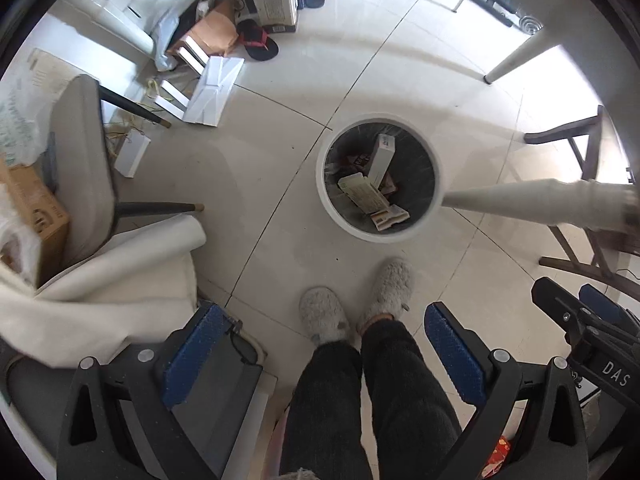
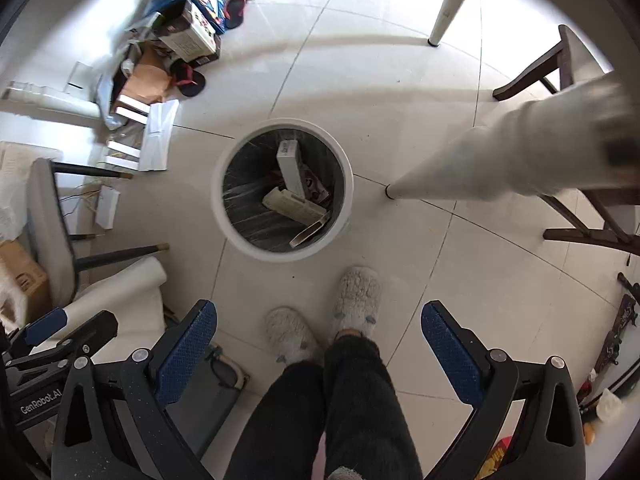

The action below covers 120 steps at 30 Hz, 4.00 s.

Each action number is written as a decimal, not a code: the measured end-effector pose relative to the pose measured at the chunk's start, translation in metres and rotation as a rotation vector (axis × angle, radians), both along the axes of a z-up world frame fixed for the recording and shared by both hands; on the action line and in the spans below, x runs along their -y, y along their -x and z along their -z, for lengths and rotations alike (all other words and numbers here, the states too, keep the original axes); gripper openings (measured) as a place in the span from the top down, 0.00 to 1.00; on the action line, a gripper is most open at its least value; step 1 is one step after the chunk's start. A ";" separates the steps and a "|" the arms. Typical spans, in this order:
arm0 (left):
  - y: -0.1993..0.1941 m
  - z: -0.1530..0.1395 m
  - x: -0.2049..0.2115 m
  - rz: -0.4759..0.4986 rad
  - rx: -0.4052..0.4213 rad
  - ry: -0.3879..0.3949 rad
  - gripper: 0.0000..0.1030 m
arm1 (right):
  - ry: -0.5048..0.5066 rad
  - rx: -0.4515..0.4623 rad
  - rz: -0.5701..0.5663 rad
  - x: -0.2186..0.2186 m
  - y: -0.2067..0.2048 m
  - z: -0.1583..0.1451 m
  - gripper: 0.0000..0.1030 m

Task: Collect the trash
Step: 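Grasp the black round lid with the left tool while the right tool grasps the green-and-white box, then carry the black lid and green box off the table toward the bin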

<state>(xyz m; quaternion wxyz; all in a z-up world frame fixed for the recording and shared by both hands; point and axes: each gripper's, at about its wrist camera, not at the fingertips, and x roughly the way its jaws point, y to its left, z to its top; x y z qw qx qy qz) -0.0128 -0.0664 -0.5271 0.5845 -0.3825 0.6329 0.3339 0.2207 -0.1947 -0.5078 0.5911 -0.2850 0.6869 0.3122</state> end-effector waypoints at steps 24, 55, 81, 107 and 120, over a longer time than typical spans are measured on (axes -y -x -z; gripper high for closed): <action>-0.186 -0.267 -0.076 0.085 0.086 -0.379 0.00 | -0.279 0.086 0.350 -0.021 -0.223 -0.331 0.00; -0.444 -0.148 -0.181 0.119 0.140 -0.021 0.77 | -0.038 0.082 0.222 -0.228 -0.486 -0.191 0.16; -0.271 -0.249 -0.160 0.031 0.212 -0.194 0.99 | -0.164 0.018 0.088 -0.177 -0.371 -0.236 0.19; 0.008 -0.143 -0.027 -0.108 0.224 -0.018 0.99 | -0.117 -0.162 0.030 0.009 -0.011 -0.193 0.21; -0.038 0.114 -0.065 -0.145 0.179 0.121 0.98 | 0.000 -0.147 0.161 0.020 -0.005 0.060 0.21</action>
